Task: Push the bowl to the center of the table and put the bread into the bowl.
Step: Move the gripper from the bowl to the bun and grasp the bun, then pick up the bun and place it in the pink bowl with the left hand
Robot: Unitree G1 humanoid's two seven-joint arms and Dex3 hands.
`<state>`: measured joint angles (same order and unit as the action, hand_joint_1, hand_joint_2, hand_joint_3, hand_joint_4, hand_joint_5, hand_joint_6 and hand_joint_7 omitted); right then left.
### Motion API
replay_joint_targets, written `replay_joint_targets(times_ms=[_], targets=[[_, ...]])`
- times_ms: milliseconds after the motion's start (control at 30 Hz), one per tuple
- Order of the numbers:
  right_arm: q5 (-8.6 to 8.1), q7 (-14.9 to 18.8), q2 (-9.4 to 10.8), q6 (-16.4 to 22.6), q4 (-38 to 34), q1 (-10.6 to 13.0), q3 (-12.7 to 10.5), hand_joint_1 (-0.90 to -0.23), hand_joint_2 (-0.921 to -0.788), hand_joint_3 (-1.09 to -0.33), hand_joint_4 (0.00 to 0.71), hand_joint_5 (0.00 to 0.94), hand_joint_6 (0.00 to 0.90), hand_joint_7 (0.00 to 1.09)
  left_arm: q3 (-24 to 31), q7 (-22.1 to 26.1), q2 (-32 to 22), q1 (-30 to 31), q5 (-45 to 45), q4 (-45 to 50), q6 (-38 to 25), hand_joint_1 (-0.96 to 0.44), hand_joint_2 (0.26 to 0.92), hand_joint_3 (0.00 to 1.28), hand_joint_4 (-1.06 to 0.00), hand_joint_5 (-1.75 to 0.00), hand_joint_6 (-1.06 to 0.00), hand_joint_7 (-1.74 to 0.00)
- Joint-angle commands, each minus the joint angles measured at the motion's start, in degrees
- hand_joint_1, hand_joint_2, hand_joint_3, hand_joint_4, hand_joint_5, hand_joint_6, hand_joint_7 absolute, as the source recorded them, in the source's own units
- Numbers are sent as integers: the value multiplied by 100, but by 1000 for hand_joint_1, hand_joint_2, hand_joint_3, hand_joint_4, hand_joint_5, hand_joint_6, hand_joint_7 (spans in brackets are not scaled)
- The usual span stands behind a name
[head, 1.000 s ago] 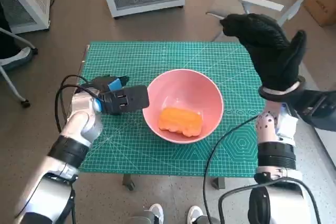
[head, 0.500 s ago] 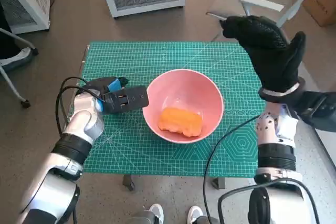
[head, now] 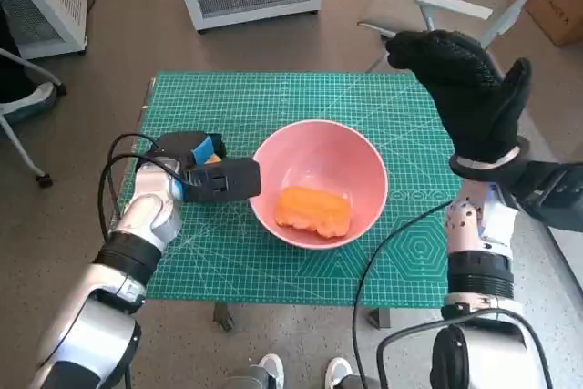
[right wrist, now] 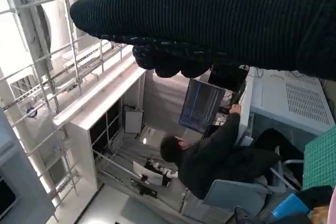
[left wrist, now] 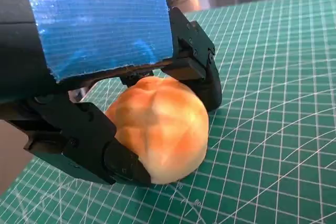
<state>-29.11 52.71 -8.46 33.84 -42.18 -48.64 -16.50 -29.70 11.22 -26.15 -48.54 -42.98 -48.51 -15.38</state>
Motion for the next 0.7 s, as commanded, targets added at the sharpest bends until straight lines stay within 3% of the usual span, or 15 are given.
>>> replay_joint_targets(times_ms=[33,400,700], targets=[[34,-9,13,12,-18,125,14,-629,-921,-700,209,1,67,505,47,-12,-183,71,-51,214,-12,3,912,112,-619,-1347,-648,-1048],[42,-29,13,11,5,131,35,-637,-921,-703,208,0,69,503,332,506,-515,380,-41,1703,-562,2,906,130,-627,-1382,-637,-1015],[22,-5,24,10,-16,119,54,-642,-921,-704,210,1,67,503,960,841,-887,1028,-57,4196,-960,2,880,132,-721,-1148,-621,-1169]])
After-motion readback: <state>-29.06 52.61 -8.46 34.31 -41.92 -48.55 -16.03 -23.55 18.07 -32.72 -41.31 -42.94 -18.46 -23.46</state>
